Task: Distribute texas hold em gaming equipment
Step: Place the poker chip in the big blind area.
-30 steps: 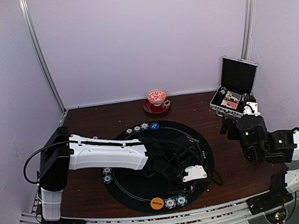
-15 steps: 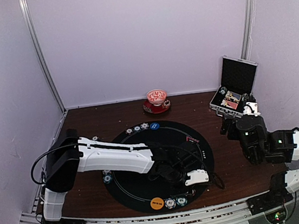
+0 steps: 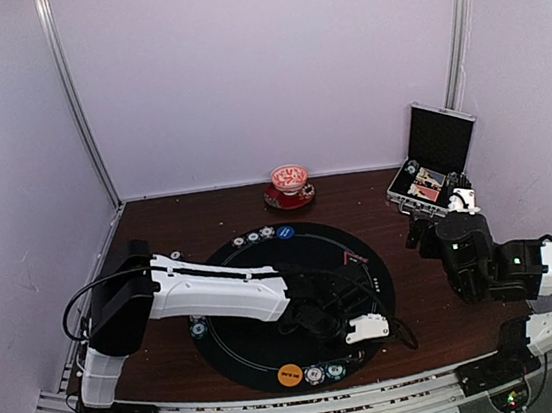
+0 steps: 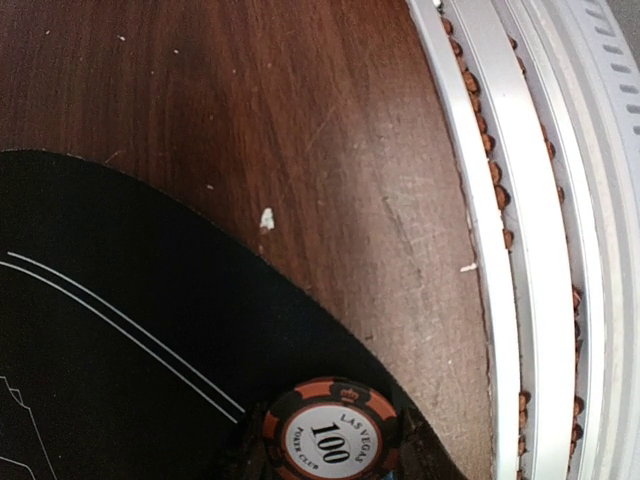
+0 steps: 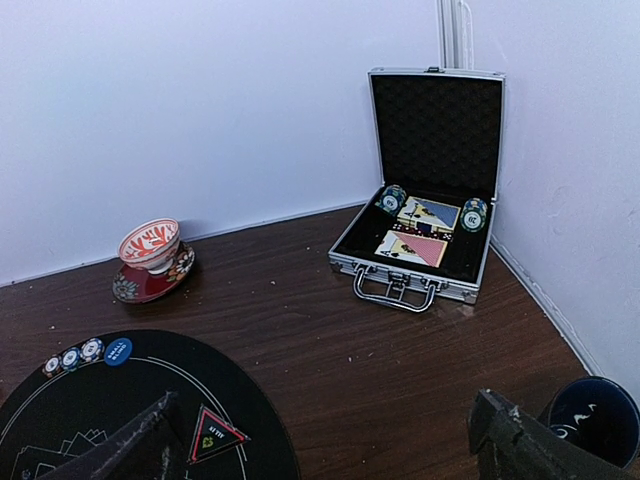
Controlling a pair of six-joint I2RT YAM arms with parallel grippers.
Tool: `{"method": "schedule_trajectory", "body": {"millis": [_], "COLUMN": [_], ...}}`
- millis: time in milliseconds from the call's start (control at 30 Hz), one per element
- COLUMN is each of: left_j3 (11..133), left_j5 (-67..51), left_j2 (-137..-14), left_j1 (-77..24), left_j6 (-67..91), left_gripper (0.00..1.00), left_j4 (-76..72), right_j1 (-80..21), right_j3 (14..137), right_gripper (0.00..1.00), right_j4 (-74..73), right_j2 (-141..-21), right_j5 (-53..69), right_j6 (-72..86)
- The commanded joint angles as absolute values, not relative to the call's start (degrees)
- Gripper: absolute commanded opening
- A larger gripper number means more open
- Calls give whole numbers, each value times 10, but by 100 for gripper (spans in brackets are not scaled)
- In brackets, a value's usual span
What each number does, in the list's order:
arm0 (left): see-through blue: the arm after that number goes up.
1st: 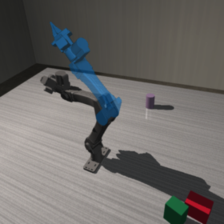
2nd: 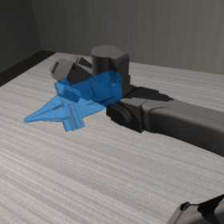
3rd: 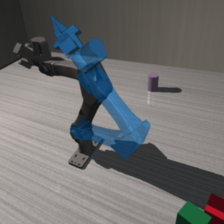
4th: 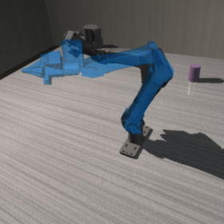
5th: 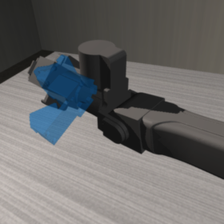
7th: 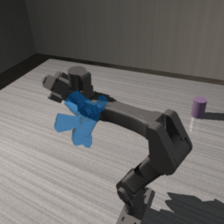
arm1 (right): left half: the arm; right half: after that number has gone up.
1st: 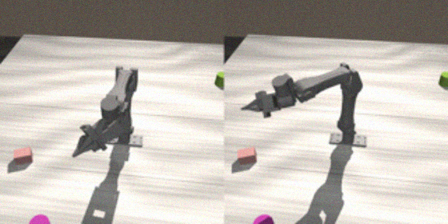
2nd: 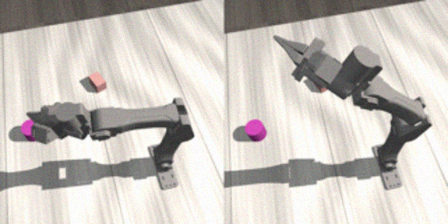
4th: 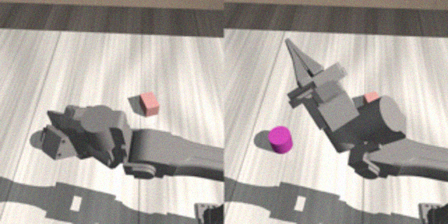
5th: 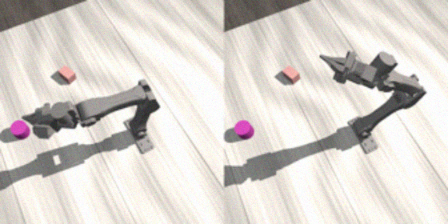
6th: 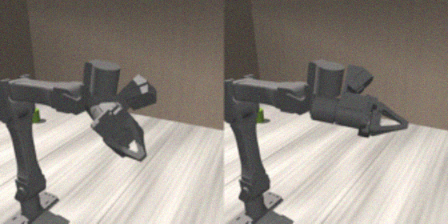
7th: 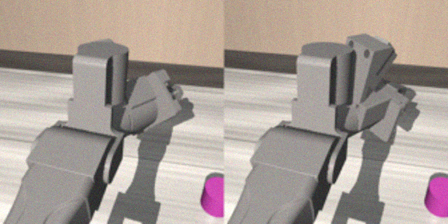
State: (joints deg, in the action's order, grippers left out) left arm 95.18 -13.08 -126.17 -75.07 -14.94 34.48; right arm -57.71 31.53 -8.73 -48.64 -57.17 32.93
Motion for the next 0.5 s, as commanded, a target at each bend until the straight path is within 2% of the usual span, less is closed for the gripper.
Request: {"method": "schedule_trajectory", "body": {"millis": [0, 467], "left_j3": [968, 966], "left_j5": [-138, -151], "left_j2": [-1275, -1277], "left_j1": [-756, -765], "left_j6": [-144, -149], "left_gripper": [25, 29], "left_j4": [333, 334], "right_j1": [-575, -574], "right_j3": [312, 313], "right_gripper": [100, 100], "right_j4": [-85, -83], "right_j2": [-487, -488], "right_j5": [-570, -566], "right_j6": [323, 320]}}
